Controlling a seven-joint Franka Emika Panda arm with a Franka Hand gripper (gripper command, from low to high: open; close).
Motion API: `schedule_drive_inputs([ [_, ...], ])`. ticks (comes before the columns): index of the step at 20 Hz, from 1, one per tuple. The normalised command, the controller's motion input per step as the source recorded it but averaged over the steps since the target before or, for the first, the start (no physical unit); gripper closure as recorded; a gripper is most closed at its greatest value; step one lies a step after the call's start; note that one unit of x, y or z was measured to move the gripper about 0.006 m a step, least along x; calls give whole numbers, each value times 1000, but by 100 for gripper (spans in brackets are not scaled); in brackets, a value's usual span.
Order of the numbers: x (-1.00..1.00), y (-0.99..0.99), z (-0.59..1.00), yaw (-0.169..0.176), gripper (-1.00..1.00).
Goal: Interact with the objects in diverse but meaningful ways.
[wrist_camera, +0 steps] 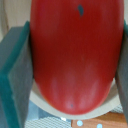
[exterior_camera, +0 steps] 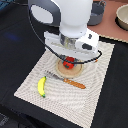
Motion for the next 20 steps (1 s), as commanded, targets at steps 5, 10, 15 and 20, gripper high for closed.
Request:
schedule_drive_inputs([
  [5,38,141,1000,-40,100],
  [10,235,238,1000,-13,100],
  [15,333,473,673,0,100],
  [20,394,827,315,0,100],
])
